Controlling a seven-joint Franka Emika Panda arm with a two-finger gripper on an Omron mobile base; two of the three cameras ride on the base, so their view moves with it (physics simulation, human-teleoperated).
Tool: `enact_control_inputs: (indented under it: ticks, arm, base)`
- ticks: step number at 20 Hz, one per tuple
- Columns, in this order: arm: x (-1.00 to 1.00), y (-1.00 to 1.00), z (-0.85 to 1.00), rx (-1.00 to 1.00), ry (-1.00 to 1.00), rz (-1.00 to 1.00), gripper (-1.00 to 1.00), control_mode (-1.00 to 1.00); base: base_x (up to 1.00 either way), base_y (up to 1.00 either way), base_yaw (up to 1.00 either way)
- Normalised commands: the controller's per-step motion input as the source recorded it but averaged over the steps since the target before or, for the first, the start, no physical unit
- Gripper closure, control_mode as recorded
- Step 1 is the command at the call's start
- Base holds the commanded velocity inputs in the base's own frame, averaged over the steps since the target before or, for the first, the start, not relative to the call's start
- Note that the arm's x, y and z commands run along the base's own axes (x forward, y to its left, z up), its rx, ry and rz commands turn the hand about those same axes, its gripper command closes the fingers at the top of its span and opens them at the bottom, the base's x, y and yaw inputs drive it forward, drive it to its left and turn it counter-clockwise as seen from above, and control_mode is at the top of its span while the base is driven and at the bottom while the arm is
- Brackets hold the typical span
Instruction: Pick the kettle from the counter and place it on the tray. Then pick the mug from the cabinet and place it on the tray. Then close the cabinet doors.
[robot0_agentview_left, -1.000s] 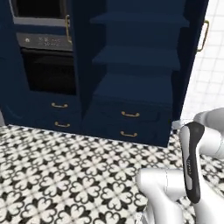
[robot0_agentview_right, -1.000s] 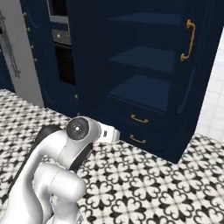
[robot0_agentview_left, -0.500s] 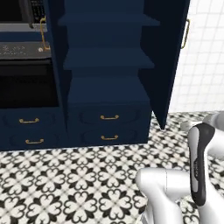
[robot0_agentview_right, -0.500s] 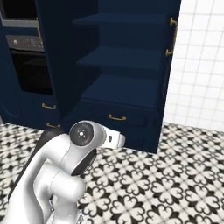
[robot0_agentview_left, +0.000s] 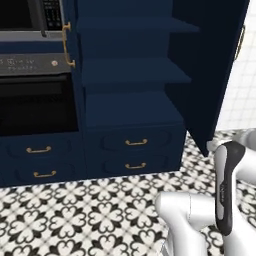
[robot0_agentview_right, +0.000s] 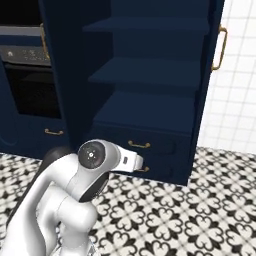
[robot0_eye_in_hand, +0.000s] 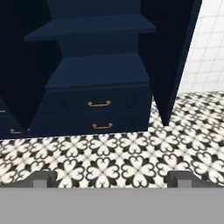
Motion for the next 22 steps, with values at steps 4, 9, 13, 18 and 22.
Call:
enact_control_inputs:
  ticks: [4, 9, 13, 18, 22]
  arm:
    - [0.0, 0.0, 0.0, 0.0, 0.0, 0.0, -1.0, 1.0]
    - [0.0, 0.0, 0.0, 0.0, 0.0, 0.0, -1.0, 1.0]
    - [0.0, 0.0, 0.0, 0.0, 0.0, 0.0, -1.0, 1.0]
    - [0.0, 0.0, 0.0, 0.0, 0.0, 0.0, -1.0, 1.0]
    - [0.0, 0.0, 0.0, 0.0, 0.0, 0.0, -1.0, 1.0]
  base:
    - [0.55, 0.16, 0.0]
    - [0.56, 0.27, 0.0]
    - [0.64, 0.08, -0.07]
    - [0.59, 0.01, -0.17]
    - [0.58, 0.1, -0.14]
